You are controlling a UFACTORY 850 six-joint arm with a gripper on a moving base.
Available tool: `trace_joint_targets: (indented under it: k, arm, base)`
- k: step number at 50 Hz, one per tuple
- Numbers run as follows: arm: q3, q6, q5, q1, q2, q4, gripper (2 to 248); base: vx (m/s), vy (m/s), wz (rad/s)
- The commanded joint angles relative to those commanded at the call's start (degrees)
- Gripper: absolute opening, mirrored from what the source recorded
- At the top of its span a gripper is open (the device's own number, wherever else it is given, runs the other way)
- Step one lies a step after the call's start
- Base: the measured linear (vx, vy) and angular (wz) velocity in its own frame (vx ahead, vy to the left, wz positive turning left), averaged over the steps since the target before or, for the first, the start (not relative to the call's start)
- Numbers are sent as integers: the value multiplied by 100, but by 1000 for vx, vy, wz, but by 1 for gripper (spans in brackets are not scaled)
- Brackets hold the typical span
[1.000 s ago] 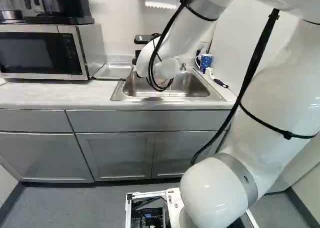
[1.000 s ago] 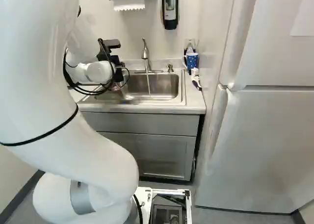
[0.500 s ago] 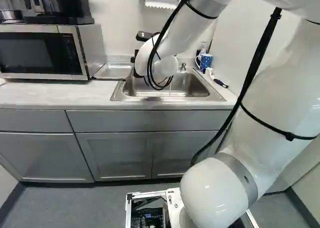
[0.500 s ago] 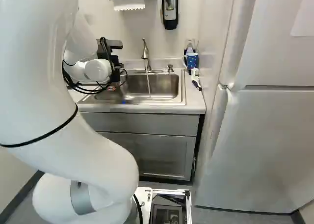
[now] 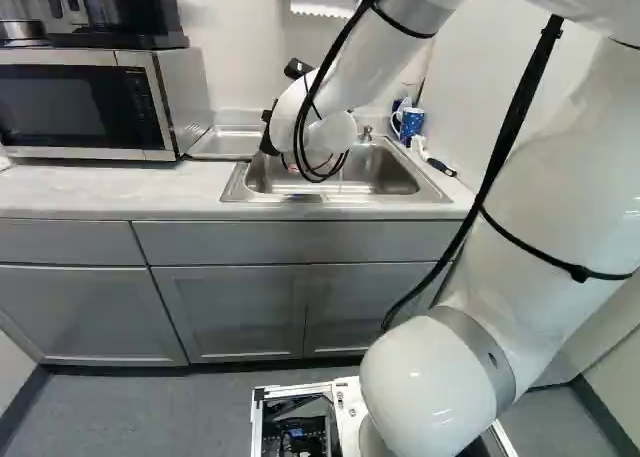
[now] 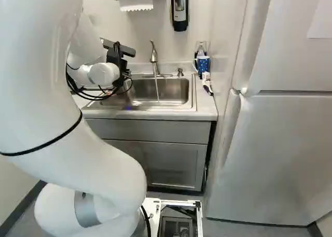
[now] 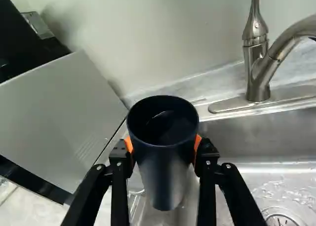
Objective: Rinse the cup and place it in the tray
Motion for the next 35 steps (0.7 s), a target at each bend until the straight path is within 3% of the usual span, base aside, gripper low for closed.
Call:
trace_joint_targets:
  k: [35]
  arm:
    - [0, 2109, 0, 0, 0, 0, 125]
  base:
    - [0, 0, 0]
